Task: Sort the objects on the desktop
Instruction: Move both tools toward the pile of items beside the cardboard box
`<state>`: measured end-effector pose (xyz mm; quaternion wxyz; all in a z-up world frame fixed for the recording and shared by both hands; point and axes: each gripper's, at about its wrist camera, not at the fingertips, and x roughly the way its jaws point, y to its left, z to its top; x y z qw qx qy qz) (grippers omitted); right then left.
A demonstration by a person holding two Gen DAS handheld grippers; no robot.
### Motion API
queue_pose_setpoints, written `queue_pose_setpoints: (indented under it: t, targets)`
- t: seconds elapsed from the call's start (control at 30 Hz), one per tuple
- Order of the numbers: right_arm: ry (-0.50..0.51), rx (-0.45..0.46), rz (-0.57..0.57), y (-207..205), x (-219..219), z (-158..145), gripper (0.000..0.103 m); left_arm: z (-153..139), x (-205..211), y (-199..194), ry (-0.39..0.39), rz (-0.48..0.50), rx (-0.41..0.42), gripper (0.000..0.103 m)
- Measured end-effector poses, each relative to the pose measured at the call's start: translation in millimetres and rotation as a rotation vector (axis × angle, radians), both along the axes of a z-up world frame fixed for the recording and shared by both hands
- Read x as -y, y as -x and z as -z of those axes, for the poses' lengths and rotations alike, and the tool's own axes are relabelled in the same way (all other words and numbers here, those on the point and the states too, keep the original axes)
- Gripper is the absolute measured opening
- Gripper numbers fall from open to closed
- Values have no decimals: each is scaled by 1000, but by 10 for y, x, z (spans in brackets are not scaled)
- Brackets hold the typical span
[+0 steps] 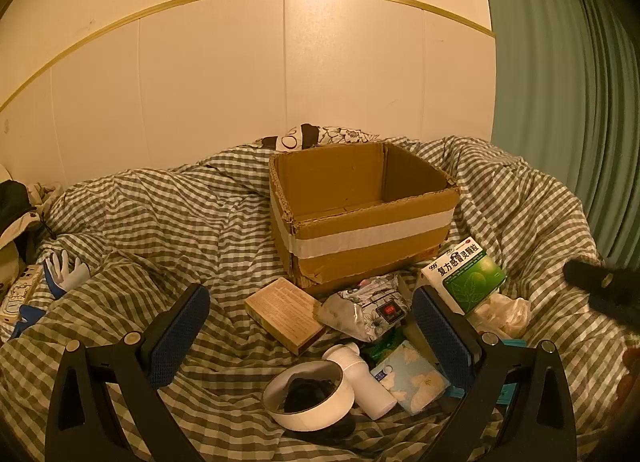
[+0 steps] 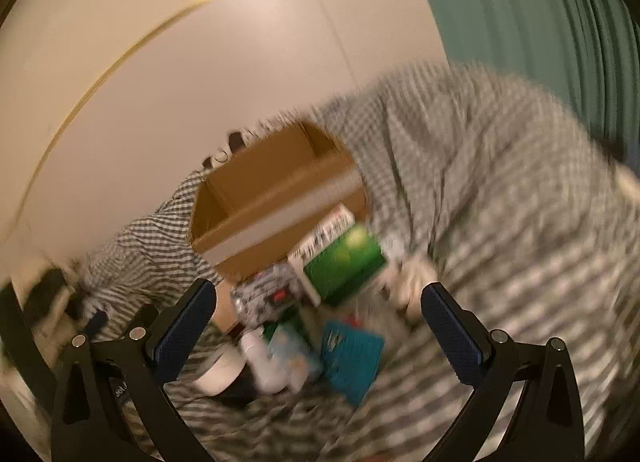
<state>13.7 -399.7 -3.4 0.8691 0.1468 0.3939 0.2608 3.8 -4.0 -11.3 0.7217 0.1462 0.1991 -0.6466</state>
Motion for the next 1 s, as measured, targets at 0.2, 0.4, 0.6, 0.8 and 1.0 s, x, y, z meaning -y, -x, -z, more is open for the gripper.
queue_pose_setpoints:
  t: [0.2,0.4,0.6,0.8,1.0]
  targets:
    - [172,153,48,155,-146,-126,102,-15,12,2,-5,-45,4,103]
    - [304,592,253,476,-100,-534,102,-18,18,-17,-2,-90,-13,103]
    - [248,588,163,329,-81,-493,102,-6,44,-12,-9,-139,-21,103]
    - [275,458,114,139,-124,-355,103,37,74,-46,-28,-206,-39,103]
    - [318,435,45,136,-295,-294,103,105,124,-100,-66,-247,-76,103]
